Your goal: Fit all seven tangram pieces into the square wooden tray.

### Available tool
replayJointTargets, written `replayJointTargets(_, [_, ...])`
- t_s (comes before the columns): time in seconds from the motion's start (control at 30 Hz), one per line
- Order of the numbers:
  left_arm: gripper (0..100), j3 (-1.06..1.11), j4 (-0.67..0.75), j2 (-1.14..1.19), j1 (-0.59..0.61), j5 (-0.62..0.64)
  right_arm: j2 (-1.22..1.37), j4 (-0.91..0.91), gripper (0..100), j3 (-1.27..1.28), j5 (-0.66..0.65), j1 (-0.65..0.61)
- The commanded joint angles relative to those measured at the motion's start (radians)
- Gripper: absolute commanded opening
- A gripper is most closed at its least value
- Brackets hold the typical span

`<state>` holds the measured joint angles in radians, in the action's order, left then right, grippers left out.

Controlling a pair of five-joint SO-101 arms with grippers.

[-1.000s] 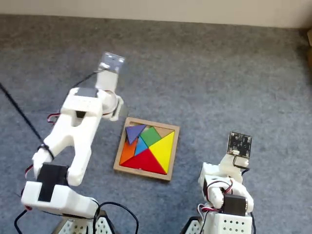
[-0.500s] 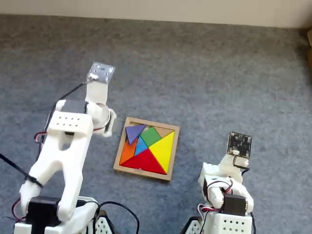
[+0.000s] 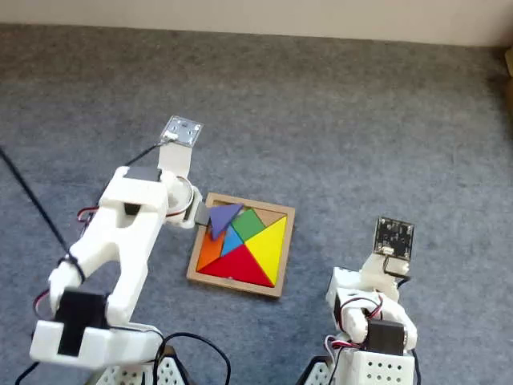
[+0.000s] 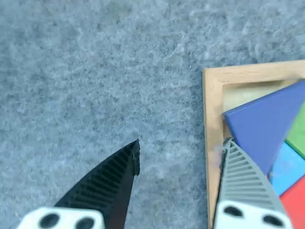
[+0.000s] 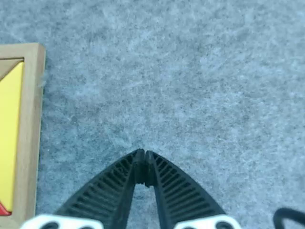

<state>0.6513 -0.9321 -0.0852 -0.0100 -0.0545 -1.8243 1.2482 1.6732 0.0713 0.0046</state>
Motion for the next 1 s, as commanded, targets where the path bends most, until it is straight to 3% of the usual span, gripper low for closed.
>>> replayJointTargets(0.0, [27,-0.105,0.012,0.058,-0.001,0.003,-0.028,0.002,1.6,0.156,-0.008,0.021])
replayJointTargets(0.53, [27,-0.062,-0.032,-0.131,-0.012,0.012,-0.028,0.002,1.6,0.156,-0.008,0.021])
replayJointTargets(0.77, [27,0.088,-0.031,-0.295,-0.131,0.005,-0.028,0.002,1.6,0.156,-0.008,0.022])
replayJointTargets(0.97, [27,0.107,-0.015,-0.240,-0.136,-0.048,-0.028,0.002,1.6,0.156,-0.008,0.022])
